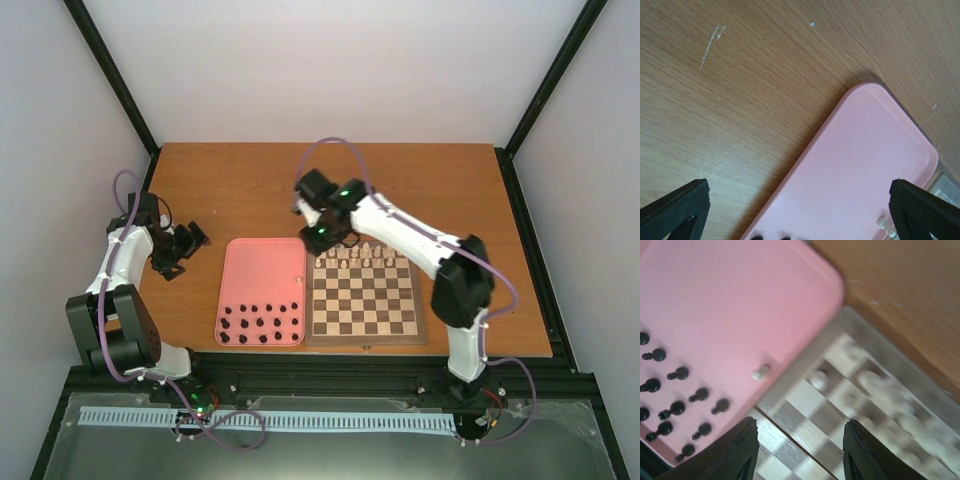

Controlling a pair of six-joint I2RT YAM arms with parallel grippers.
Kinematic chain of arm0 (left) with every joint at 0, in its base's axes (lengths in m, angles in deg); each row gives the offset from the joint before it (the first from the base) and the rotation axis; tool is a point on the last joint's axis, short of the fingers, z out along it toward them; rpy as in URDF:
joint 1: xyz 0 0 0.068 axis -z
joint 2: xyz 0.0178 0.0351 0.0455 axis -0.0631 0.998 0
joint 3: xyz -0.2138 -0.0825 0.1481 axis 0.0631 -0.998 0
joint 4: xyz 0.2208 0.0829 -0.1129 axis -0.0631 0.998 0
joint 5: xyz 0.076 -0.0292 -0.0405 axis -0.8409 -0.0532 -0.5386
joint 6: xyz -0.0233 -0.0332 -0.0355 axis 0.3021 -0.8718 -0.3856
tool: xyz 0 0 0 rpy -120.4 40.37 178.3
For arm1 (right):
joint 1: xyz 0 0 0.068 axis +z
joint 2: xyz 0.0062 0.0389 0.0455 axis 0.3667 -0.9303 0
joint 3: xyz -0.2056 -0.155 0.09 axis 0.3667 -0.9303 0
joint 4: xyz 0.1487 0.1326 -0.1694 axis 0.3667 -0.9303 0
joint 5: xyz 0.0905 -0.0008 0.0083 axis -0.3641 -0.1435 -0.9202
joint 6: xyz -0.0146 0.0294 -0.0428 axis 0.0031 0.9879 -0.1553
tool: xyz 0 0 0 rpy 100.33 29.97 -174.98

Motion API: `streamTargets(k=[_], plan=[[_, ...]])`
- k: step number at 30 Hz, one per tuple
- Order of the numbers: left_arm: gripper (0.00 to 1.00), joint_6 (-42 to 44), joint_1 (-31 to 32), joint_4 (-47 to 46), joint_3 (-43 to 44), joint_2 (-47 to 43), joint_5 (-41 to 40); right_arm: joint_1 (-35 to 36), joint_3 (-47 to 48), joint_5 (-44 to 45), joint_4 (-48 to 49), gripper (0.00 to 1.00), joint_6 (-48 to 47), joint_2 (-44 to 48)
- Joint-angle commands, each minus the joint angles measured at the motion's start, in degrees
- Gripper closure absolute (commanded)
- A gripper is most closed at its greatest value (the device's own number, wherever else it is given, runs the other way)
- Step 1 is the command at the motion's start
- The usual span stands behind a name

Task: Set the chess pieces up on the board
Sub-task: Pick up the chess piece from the storage box.

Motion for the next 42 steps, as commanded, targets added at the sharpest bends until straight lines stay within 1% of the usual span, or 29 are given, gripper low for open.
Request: streamTargets(k=[1, 4, 7, 13, 17, 28, 38, 40, 42], plan=[[0.0, 0.8, -0.1, 0.5, 1.6, -0.1, 0.6, 5.9, 7.0, -2.5, -2.0, 0.53, -1.3, -9.3], [0.0, 0.6, -0.1, 0.4, 1.4, -0.2, 0.9, 7.8, 10.8, -4.3, -2.4, 0.53, -2.3, -13.7], [0.0, 0.7, -0.1, 0.4, 1.5, -0.3, 0.8, 9.0, 10.5, -5.9, -1.8, 0.53, -3.2, -15.8], [0.0, 0.7, -0.2, 0.4, 1.6, -0.3, 1.0, 9.7, 5.6, -2.5, -0.2, 0.54, -3.0, -16.9], [0.0, 0.7, -0.1, 0.3, 1.2, -0.3, 1.1, 9.7, 6.2, -0.3, -0.2, 0.54, -3.6, -18.5], [0.0, 0.7, -0.1, 0.1, 1.1, -0.5, 1.1, 9.7, 7.1, -0.4, -0.3, 0.57, -3.4, -21.2], [0.0, 0.7, -0.1, 0.1, 1.3, -0.1, 0.9, 9.7, 7.0, -0.6, -0.2, 0.73, -2.9, -21.3], [0.0, 0.6, -0.1, 0.1, 1.4, 0.1, 0.9, 9.7, 7.0, -0.3, -0.3, 0.79, -3.0, -21.4], [0.0, 0.6, -0.1, 0.0, 1.5, 0.3, 1.0, 9.7, 7.0, 0.2, -0.4, 0.82, -3.1, -21.2]])
